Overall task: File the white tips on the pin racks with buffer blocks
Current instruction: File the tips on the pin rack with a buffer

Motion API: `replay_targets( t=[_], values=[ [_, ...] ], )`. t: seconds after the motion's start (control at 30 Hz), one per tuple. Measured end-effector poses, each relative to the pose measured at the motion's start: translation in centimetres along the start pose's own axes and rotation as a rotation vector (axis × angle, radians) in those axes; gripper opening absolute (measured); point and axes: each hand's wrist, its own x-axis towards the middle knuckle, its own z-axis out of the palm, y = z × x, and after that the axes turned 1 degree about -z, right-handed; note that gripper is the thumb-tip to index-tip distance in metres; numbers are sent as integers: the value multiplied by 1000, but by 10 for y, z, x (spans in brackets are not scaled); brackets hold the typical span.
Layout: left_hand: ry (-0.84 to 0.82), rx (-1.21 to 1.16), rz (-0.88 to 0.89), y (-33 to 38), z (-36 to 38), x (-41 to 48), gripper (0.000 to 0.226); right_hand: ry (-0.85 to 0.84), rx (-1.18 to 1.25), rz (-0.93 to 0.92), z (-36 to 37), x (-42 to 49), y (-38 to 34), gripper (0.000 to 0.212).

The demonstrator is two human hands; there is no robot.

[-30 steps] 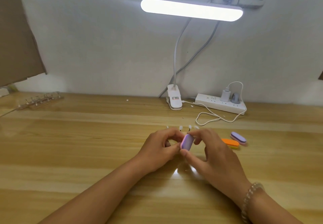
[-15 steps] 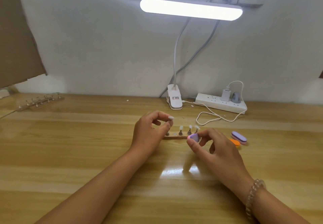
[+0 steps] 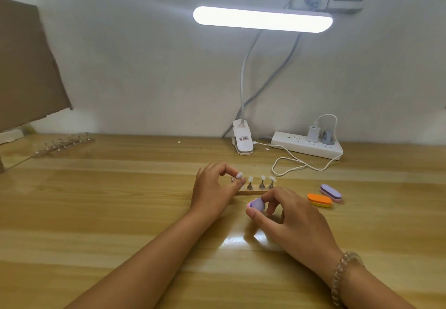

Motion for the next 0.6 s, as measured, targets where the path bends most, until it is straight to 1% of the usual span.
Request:
replay_targets(
  t=[0.1,0.2,0.33,0.47,0.6],
  values=[
    [-55,9,-27,0,6,5,14,-1,6,10,-3,0,1,35],
    [-62,-4,-41,-3,8,8,13,-1,8,22,-3,0,1,35],
    [-86,98,-52,-6,10,8,13,-26,-36,-5,-2,-1,-1,34],
    [-86,189,-62,-2,12,9,17,-29,-54,-16,-2,-2,0,35],
    [-78,167,-84,-2,11,6,19,-26,-52,-31,-4,-4,2,34]
  ],
)
